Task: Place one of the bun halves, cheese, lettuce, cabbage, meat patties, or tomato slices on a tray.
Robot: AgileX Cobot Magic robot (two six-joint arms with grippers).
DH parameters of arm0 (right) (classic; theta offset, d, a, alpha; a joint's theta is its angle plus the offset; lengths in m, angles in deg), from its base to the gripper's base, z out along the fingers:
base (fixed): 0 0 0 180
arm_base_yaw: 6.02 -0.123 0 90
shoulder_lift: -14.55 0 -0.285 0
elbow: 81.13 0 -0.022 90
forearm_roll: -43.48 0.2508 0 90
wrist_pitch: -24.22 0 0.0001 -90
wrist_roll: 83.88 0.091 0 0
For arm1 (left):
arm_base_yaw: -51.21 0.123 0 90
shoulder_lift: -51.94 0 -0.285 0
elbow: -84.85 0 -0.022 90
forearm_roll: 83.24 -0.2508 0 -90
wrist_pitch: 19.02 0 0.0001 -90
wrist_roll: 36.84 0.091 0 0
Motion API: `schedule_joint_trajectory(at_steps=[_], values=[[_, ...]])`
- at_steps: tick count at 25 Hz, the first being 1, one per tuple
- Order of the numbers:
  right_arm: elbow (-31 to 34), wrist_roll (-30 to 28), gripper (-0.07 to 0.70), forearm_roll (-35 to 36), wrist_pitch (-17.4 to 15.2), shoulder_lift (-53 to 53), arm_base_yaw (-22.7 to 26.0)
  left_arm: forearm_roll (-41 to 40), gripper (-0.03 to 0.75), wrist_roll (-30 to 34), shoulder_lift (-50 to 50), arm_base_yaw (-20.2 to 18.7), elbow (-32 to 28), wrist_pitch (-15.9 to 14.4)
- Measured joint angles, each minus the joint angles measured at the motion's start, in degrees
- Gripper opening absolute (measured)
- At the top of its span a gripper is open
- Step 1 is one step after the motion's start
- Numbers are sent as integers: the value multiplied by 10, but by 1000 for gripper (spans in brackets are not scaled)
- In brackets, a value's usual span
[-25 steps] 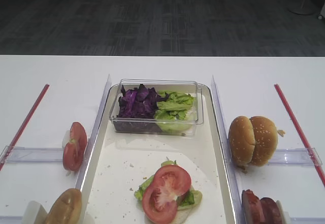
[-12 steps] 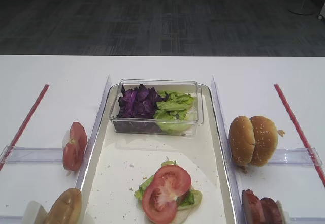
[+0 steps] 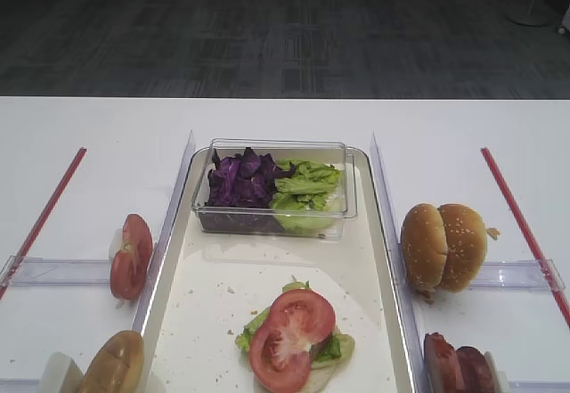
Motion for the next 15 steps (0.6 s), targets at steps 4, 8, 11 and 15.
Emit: schedule_joint_trajectory(at_steps=[4, 8, 11, 15], values=[[0, 0, 445, 0, 0, 0, 0, 0, 473, 0, 0, 0, 0, 0], [0, 0, 445, 0, 0, 0, 0, 0, 473, 0, 0, 0, 0, 0], [0, 0, 445, 0, 0, 0, 0, 0, 473, 4, 0, 0, 0, 0], [0, 0, 445, 0, 0, 0, 0, 0, 473, 0, 0, 0, 0, 0]])
